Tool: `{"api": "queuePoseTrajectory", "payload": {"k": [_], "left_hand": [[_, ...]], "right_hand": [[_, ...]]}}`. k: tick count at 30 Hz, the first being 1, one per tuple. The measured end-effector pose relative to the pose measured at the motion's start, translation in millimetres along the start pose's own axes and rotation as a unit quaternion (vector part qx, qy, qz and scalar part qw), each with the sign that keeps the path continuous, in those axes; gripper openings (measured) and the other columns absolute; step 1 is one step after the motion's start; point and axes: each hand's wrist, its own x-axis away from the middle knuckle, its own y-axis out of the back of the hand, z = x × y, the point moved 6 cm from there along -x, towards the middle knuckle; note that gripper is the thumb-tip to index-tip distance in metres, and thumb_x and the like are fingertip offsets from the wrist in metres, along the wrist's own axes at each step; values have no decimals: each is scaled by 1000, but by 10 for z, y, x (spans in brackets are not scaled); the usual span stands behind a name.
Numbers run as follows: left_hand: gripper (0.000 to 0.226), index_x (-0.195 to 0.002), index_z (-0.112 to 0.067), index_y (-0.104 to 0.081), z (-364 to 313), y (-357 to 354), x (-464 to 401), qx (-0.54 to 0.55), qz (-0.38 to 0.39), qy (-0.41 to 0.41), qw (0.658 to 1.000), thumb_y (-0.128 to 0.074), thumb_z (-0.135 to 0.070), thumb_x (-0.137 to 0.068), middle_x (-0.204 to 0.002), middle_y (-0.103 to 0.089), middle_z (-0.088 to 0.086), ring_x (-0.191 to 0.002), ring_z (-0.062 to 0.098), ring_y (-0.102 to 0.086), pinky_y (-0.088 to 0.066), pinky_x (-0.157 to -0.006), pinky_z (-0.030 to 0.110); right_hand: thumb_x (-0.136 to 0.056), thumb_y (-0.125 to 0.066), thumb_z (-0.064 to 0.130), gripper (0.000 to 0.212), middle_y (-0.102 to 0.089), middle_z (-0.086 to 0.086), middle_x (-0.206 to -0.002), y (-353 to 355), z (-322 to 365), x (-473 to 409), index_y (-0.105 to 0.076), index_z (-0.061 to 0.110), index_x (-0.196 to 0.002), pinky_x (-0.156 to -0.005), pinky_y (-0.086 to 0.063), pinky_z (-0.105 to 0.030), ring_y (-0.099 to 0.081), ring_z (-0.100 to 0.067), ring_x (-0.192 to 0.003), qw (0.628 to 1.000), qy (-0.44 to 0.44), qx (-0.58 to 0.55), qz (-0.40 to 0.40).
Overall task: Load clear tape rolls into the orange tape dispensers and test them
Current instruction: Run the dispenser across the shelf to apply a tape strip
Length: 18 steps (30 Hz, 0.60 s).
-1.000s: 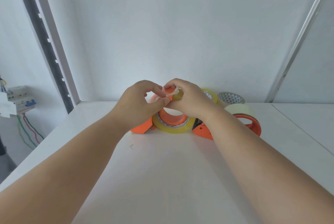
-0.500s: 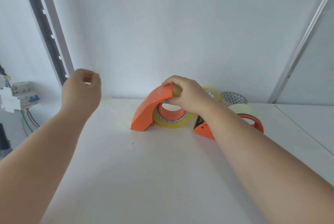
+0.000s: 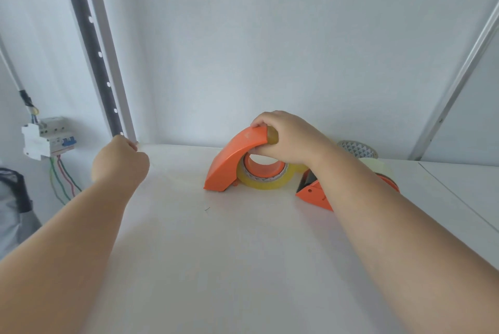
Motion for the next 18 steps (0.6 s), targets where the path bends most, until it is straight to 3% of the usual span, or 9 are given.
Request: {"api": "queuePoseTrajectory", "payload": {"k": [5, 9, 11, 14, 18], "left_hand": [[29, -110, -6, -51, 95, 50, -18, -59, -3, 18, 998, -49, -4, -81, -82, -55, 11, -78, 33, -51, -37, -61, 35], [34, -112, -5, -48, 151, 33, -18, -101, 19, 30, 994, -51, 0, -78, -78, -51, 11, -80, 34, -52, -40, -63, 35], [33, -109, -2, -47, 180, 39, 2, -116, 25, 36, 992, -52, -1, -77, -86, -52, 15, -89, 38, -53, -44, -68, 38], [36, -112, -1, -45, 182, 79, 38, -164, 2, 46, 985, -54, -2, -77, -109, -48, 24, -109, 41, -45, -44, -83, 44], [33, -116, -5, -49, -42, 100, 76, -145, -47, -54, 987, -52, -8, -83, -117, -47, 23, -112, 40, -42, -42, -88, 45]], "right_hand": [[-68, -65, 68, 67, -50, 10, -124, 38, 149, 59, -51, 31, -122, -94, -43, -34, -50, -15, -110, 995, 4, 92, 38], [-70, -57, 74, 80, -37, 5, -144, 25, 256, 96, -41, 31, -136, -109, -27, -37, -37, -19, -131, 985, 12, 160, 59], [-76, -53, 71, 77, -28, 1, -153, 11, 314, 119, -38, 32, -141, -115, -16, -39, -25, -20, -141, 981, 17, 183, 56], [-85, -48, 64, 65, -28, -2, -155, -41, 405, 116, -41, 31, -140, -114, -12, -38, -23, -19, -143, 978, 45, 200, 26], [-92, -47, 49, 49, -37, -2, -150, -137, 562, 98, -49, 25, -135, -111, -17, -35, -29, -19, -141, 968, 91, 234, -8]]}}
